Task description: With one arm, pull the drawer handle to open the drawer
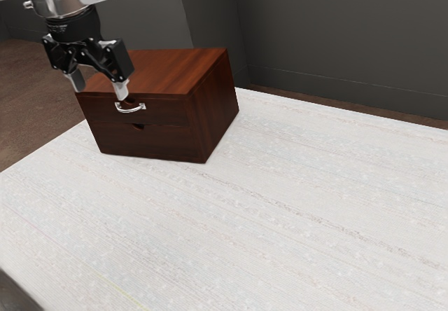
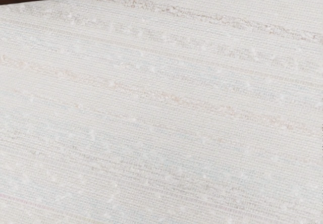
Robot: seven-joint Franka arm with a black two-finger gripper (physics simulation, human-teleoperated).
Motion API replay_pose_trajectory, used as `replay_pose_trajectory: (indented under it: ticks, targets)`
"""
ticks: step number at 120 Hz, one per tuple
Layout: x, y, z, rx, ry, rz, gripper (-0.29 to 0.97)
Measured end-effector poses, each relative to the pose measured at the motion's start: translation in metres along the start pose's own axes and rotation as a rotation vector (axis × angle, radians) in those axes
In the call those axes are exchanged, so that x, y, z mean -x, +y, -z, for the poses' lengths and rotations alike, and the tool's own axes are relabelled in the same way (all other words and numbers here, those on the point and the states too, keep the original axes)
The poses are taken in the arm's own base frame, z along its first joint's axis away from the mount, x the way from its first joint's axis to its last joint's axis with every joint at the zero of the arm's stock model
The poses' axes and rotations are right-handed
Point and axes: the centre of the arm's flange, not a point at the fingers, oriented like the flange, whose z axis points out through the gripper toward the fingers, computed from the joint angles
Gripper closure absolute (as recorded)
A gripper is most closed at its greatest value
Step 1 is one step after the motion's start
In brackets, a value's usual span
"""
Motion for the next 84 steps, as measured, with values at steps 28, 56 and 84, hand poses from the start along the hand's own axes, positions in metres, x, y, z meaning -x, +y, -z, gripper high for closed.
replay_pose_trajectory:
  ticks: [28, 56, 84]
  targets:
    - [0.006, 0.02, 0.008, 0.03, 0.014, -0.038, 0.0]
    - [-0.012, 0.051, -0.018, 0.105, -0.023, -0.228, 0.0]
    - [-0.026, 0.063, -0.051, 0.133, -0.073, -0.481, 0.0]
